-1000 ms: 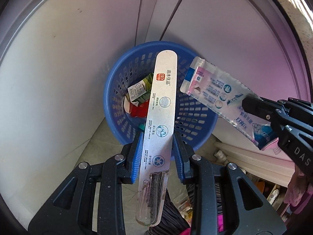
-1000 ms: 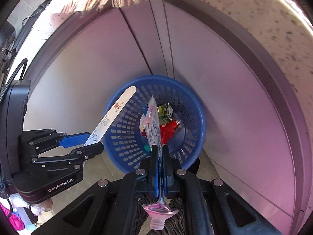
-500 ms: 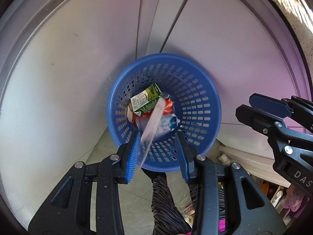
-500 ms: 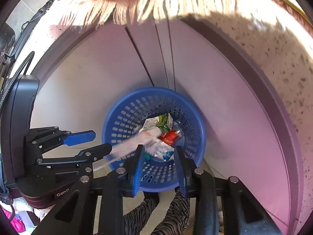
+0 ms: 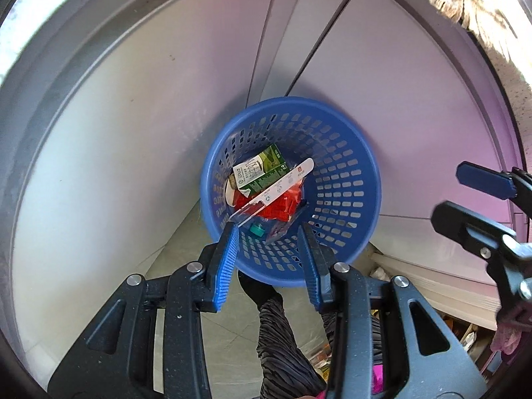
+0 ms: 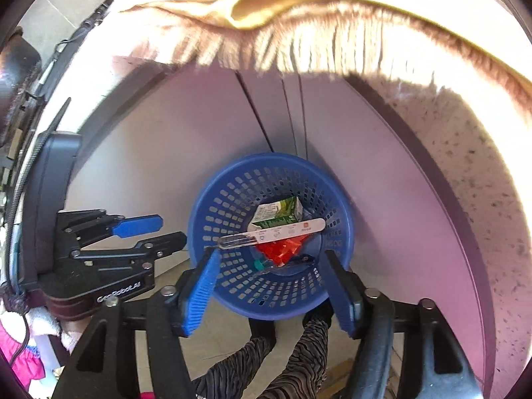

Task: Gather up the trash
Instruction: 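Raise both tools back over the striped cloth toward the tissue and orange peel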

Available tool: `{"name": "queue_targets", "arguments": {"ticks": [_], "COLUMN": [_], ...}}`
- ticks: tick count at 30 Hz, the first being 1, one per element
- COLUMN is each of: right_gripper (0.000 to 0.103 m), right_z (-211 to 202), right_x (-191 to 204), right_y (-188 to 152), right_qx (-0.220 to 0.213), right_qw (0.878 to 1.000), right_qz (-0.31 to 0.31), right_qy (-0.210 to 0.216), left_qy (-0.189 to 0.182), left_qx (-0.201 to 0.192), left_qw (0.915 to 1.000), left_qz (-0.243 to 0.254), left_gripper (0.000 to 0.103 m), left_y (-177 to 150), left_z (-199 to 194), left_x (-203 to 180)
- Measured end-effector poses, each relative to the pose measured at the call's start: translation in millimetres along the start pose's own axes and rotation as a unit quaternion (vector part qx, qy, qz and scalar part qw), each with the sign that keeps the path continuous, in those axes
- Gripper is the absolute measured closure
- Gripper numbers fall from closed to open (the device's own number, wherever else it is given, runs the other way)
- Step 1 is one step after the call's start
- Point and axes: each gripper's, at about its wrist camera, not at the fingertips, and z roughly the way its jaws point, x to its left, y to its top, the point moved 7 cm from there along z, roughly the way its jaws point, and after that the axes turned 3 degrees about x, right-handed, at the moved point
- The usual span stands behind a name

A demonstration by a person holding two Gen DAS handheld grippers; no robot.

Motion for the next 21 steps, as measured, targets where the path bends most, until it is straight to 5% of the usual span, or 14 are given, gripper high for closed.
{"name": "queue_targets", "arguments": {"ticks": [4,21], "right_gripper": [0.025,0.007], "right_z": [-17,-119], "right_x": [3,0], "right_y": [0,27], "right_qx": [-0.014,-0.089], "right_qw": [1.0,0.991], "right_qz": [-0.008,-0.047], "right_qy": [0.017,0.092], "left_qy": [0.0,-0.008], "left_qx": [-0.014,-0.097], "left_qw": [0.9999,0.9951], "left_qz": [-0.002,-0.013], "left_gripper": [0.047,0.047], "left_y": [1,20], "left_z": [-12,-101], "left_x": [1,-4]}}
